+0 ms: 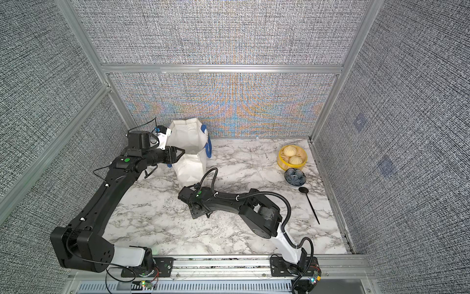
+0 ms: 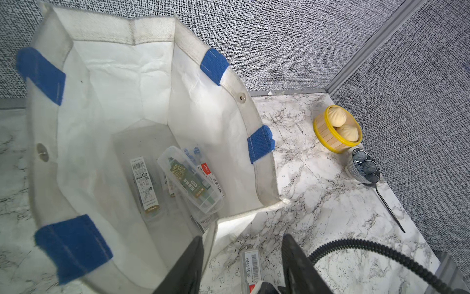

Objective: Put the compass set into the canvas bag
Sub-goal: Pick up the compass set at the center of the board.

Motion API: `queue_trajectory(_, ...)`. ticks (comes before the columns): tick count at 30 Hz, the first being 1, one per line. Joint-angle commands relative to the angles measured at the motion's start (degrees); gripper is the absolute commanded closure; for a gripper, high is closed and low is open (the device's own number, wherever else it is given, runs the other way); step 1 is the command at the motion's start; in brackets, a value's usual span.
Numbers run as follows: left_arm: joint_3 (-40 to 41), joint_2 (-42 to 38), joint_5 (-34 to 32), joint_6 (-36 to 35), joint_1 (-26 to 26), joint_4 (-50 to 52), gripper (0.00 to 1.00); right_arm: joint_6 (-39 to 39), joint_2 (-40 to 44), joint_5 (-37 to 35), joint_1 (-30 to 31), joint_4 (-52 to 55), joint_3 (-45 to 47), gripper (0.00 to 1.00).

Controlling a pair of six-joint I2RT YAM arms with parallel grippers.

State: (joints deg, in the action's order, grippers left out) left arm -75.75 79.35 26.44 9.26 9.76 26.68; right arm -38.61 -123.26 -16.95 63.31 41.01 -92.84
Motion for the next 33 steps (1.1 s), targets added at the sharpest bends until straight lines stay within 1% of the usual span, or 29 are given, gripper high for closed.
queue_trajectory(1, -0.3, 0.0, 1.0, 0.1, -0.1, -1.1, 0.49, 1.4, 1.5, -1.1, -0.7, 0.8, 2.4, 0.14)
queue_trajectory(6, -0.5, -0.3, 1.0, 0.0, -0.1, -0.9, 0.49, 2.8, 4.7, -0.6, -1.2, -1.4, 6.5, 0.21)
queue_trajectory(7, -0.5, -0.4, 1.0, -0.1, -0.1, -1.0, 0.49, 3.2, 5.1, -0.3, -1.3, -2.2, 6.7, 0.22)
queue_trajectory(10, -0.5, -0.4, 1.2, -0.1, -0.2, -0.9, 0.49, 4.9, 5.6, 1.0, -1.2, -5.6, 6.8, 0.2)
queue_trajectory(13, -0.5, -0.5, 1.2, 0.0, -0.2, -0.9, 0.49, 6.2, 3.7, 1.8, -1.7, -6.8, 5.0, 0.16)
queue_trajectory(19, -0.5, -0.4, 1.3, -0.3, -0.2, -0.8, 0.49, 7.1, 1.5, 1.0, -3.3, -6.7, 3.8, 0.18)
queue_trajectory(23, -0.5, -0.3, 1.3, -0.2, -0.3, -0.8, 0.49, 7.3, 1.5, 1.2, -3.8, -6.6, 4.4, 0.25)
queue_trajectory(29, -0.5, -0.5, 1.3, -0.4, -0.4, -0.6, 0.49, 6.1, 2.3, 3.6, -3.9, -8.4, 7.5, 0.4)
queue_trajectory(33, -0.7, -0.3, 1.3, -0.5, -0.3, -0.6, 0.49, 5.1, 2.9, 4.8, -3.9, -9.6, 9.5, 0.47)
